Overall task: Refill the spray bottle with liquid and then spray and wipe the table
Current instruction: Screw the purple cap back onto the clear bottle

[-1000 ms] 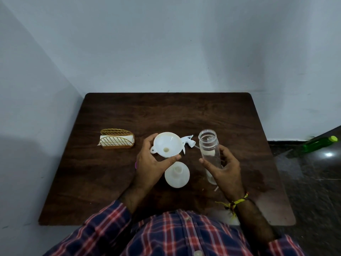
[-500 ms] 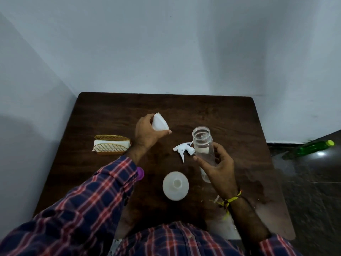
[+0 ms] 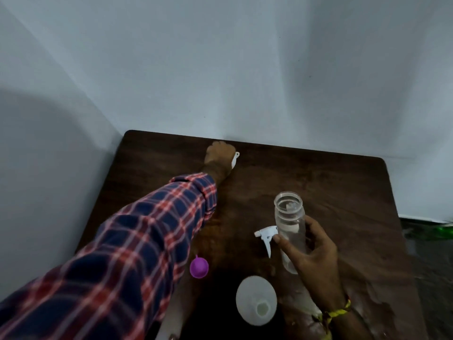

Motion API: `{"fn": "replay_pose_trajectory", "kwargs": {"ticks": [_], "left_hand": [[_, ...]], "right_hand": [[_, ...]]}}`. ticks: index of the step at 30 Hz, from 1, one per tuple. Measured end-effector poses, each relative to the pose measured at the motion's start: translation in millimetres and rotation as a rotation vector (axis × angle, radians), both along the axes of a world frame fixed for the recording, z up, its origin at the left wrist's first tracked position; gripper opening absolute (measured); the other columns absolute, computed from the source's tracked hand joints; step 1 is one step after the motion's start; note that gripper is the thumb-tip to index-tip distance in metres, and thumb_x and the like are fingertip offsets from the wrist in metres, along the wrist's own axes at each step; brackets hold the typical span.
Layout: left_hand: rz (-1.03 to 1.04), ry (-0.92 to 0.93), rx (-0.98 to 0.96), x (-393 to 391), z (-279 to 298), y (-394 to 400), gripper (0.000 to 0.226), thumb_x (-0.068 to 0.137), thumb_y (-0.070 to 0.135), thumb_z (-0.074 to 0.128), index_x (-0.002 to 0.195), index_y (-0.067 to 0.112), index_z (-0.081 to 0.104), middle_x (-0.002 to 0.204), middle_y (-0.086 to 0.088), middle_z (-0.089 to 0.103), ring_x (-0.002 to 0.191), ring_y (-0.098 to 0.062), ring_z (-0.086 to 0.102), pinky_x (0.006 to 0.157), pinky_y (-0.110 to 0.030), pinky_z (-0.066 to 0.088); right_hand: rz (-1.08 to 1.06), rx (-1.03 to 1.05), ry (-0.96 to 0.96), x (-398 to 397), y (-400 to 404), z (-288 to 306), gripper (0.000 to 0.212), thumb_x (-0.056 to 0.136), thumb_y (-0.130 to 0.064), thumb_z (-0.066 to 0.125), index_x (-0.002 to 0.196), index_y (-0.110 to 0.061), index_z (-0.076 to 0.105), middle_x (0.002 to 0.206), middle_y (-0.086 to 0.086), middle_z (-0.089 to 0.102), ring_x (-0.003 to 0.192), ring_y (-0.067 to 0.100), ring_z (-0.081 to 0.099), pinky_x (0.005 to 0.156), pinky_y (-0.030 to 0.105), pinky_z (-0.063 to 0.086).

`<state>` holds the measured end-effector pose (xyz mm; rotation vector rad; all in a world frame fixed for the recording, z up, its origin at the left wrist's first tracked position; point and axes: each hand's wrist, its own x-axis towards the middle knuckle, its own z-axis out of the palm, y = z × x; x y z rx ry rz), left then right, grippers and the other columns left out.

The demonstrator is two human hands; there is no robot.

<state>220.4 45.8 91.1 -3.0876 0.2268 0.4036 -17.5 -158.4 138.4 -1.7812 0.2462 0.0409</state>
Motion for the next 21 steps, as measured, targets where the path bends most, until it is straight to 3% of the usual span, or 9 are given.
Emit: {"fn": "replay_pose_trajectory", "kwargs": {"ticks": [3, 6, 9, 12, 17, 21], "left_hand": [[-0.050, 0.005, 0.073, 10.7, -14.3, 0.6, 0.039, 0.096, 0.032, 0.055, 0.122, 0.003, 0.057, 0.126, -0.018, 0.057, 0.116, -0.033, 0.052, 0.089, -0.040, 0.045], [-0.136, -0.020, 0.176, 14.6, -22.7, 8.7, 0.048, 0.087, 0.026, 0.067, 0.128, 0.006, 0.053, 0.130, -0.016, 0.054, 0.120, -0.031, 0.049, 0.092, -0.041, 0.044], [-0.205, -0.084, 0.188, 16.8, -28.3, 20.5, 0.080, 0.076, 0.031, 0.078, 0.141, 0.008, 0.038, 0.146, -0.019, 0.037, 0.133, -0.035, 0.037, 0.098, -0.050, 0.041], [-0.188, -0.095, 0.097, 8.7, -23.7, 26.6, 0.104, 0.068, 0.038, 0.083, 0.150, 0.014, 0.024, 0.157, -0.019, 0.019, 0.145, -0.035, 0.019, 0.105, -0.056, 0.035], [-0.017, -0.217, -0.272, -63.7, 0.8, 17.9, 0.087, 0.076, 0.034, 0.078, 0.148, 0.017, 0.032, 0.155, -0.013, 0.029, 0.145, -0.030, 0.022, 0.107, -0.047, 0.033], [0.004, -0.054, -0.338, -141.3, 7.9, 14.4, 0.071, 0.083, 0.037, 0.071, 0.145, 0.019, 0.040, 0.149, -0.006, 0.039, 0.140, -0.023, 0.031, 0.110, -0.041, 0.032]], "right_hand": [[-0.021, -0.003, 0.006, 3.1, -2.8, -5.7, 0.048, 0.073, -0.011, 0.087, 0.116, -0.018, 0.068, 0.110, -0.002, 0.074, 0.101, 0.013, 0.072, 0.085, 0.031, 0.060], [-0.038, -0.015, 0.002, 3.1, -5.5, -12.2, 0.048, 0.071, -0.009, 0.087, 0.115, -0.015, 0.068, 0.109, 0.000, 0.075, 0.101, 0.014, 0.072, 0.084, 0.026, 0.060], [-0.042, -0.020, 0.005, 0.0, -3.4, -15.2, 0.050, 0.070, -0.011, 0.087, 0.116, -0.016, 0.069, 0.110, -0.001, 0.075, 0.102, 0.015, 0.072, 0.086, 0.031, 0.059], [-0.029, 0.005, -0.001, -1.1, 0.0, -10.5, 0.047, 0.072, -0.010, 0.086, 0.115, -0.015, 0.069, 0.107, -0.002, 0.075, 0.101, 0.013, 0.072, 0.084, 0.025, 0.059], [-0.015, 0.028, -0.028, -1.9, 2.7, -0.3, 0.045, 0.075, -0.008, 0.084, 0.116, -0.010, 0.067, 0.108, -0.001, 0.075, 0.100, 0.009, 0.071, 0.083, 0.017, 0.056], [-0.025, 0.035, -0.039, -4.9, 4.8, 4.1, 0.047, 0.075, -0.006, 0.085, 0.118, -0.010, 0.066, 0.107, -0.005, 0.075, 0.099, 0.007, 0.071, 0.082, 0.018, 0.056]]}}
